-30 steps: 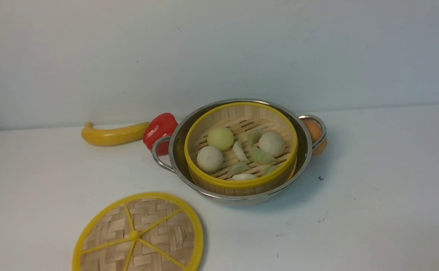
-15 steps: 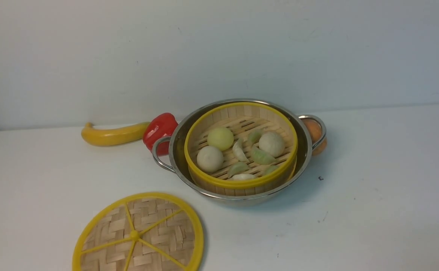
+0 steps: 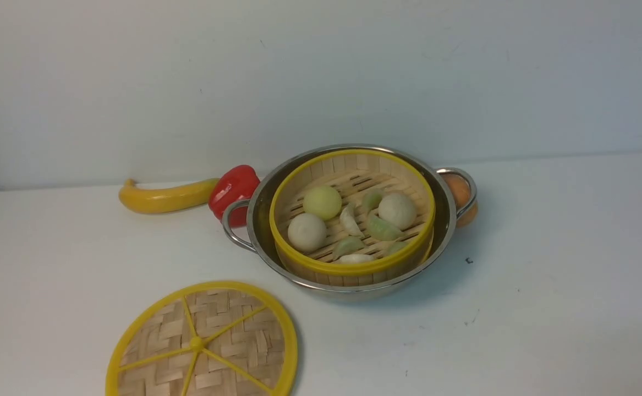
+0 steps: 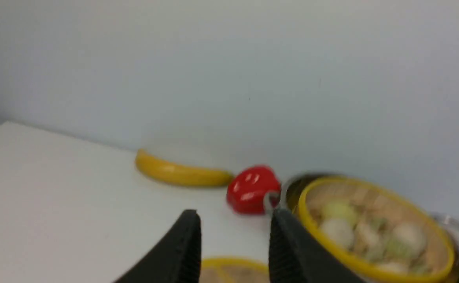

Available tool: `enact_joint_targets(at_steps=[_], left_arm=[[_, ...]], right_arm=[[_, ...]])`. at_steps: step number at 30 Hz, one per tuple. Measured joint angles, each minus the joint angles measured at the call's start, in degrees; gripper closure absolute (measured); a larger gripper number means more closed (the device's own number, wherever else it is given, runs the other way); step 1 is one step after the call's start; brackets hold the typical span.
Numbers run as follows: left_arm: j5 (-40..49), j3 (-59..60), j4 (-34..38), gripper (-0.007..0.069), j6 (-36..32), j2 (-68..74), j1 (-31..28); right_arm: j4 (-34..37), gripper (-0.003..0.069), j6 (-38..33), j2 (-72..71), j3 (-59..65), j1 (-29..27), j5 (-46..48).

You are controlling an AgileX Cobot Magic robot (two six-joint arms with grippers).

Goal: Place the steamer in the pot on the white table, and put the lid on the steamer.
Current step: 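Grasp the bamboo steamer lid lying on the table by its centre knob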

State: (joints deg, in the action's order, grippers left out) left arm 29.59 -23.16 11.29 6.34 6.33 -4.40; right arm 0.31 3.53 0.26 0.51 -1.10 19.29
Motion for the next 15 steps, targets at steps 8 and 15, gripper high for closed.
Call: enact_joint_targets(at_steps=[8, 15], left_arm=[[28.8, -16.4, 4.7, 0.0382, -19.5, 22.9, 0.0], [35.2, -25.6, 15.7, 0.0257, -40.0, 48.3, 0.0]], right_arm=[[0.0, 0.0413, 0.4, 0.0, 0.0, 0.0, 0.0], [0.0, 0.0413, 1.3, 0.0, 0.0, 0.0, 0.0]])
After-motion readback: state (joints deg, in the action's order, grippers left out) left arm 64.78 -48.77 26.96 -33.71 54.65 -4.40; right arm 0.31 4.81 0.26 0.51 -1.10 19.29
